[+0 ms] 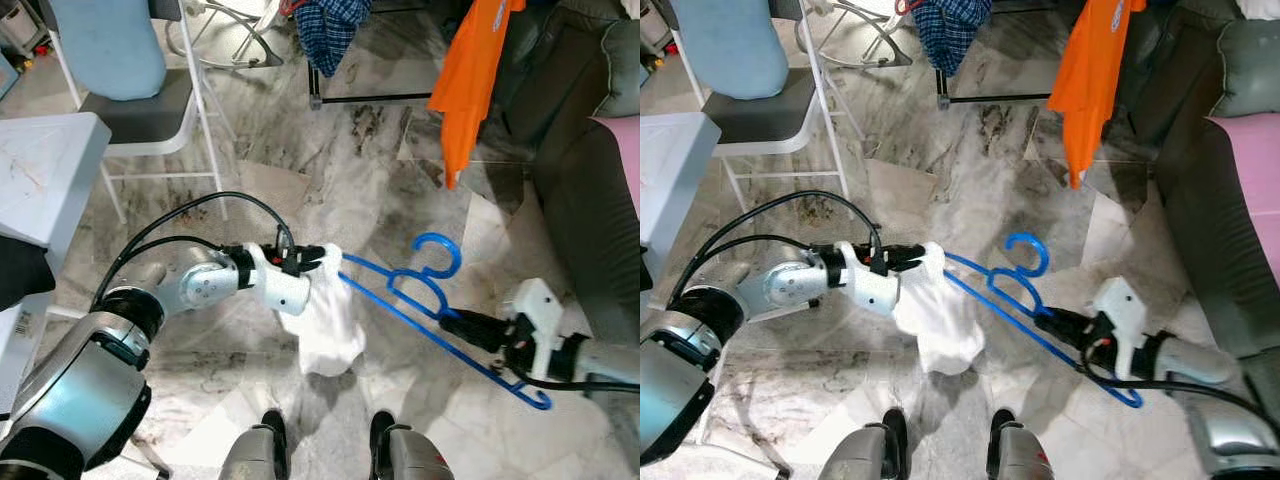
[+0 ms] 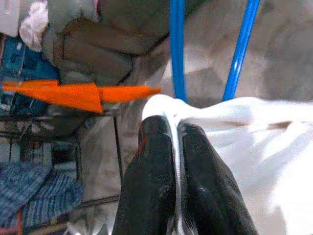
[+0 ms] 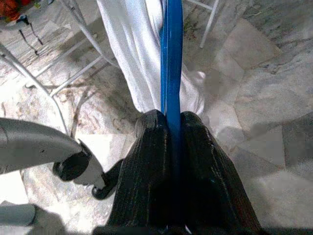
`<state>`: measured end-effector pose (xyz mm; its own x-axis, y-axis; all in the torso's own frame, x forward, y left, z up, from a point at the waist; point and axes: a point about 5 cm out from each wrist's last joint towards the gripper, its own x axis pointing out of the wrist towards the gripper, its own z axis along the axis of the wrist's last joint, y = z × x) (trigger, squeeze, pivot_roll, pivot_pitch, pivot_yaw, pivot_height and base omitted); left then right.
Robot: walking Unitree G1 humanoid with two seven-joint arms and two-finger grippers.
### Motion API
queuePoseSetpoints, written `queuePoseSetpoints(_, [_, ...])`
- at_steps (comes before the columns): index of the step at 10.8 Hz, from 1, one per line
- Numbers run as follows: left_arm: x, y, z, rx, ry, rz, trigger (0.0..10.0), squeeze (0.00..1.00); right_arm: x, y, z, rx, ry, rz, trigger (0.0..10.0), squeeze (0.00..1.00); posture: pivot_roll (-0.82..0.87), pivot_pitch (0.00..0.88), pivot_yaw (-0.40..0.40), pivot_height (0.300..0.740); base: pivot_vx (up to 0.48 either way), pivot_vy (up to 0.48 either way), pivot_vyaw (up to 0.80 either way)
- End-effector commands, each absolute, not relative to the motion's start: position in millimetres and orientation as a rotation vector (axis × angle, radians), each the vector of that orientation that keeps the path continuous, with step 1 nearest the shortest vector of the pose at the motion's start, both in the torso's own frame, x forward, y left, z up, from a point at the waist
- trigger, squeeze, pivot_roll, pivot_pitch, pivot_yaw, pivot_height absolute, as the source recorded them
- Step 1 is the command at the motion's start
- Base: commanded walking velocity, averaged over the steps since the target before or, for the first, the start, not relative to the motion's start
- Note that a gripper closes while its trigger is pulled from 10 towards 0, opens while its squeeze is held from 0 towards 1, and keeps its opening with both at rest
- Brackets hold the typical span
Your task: Hang hanger
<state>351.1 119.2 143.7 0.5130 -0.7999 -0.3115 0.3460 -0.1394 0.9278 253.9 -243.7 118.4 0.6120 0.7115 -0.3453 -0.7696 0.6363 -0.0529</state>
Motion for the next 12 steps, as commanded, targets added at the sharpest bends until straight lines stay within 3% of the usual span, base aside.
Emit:
queuePoseSetpoints(1, [356, 130, 149, 1.418, -0.417, -1.006, 10.0, 0.0, 247, -246, 122, -0.198, 0.306, 0.887, 10.0, 0.0, -0.09, 0.306, 0.114, 0.74, 0.0, 0.0, 0.0])
queuePoseSetpoints(5, [361, 144, 160, 1.484, -0.433, -0.951, 10.0, 0.0, 228, -262, 133, -0.222, 0.368, 0.912, 10.0, 0.0, -0.1, 0.312, 0.117, 0.74, 0.0, 0.0, 0.0])
queuePoseSetpoints(9, [351, 137, 159, 1.427, -0.523, -1.03, 10.0, 0.0, 227, -257, 132, -0.238, 0.406, 0.958, 10.0, 0.0, -0.1, 0.322, 0.123, 0.74, 0.0, 0.0, 0.0])
queuePoseSetpoints(10, [347, 136, 156, 1.332, -0.497, -1.064, 10.0, 0.0, 227, -260, 132, -0.267, 0.416, 0.952, 10.0, 0.0, -0.09, 0.325, 0.124, 0.74, 0.0, 0.0, 0.0])
queuePoseSetpoints(12, [351, 138, 147, 1.101, -0.358, -0.969, 10.0, 0.0, 234, -268, 134, -0.297, 0.374, 0.861, 10.0, 0.0, -0.1, 0.318, 0.128, 0.74, 0.0, 0.0, 0.0])
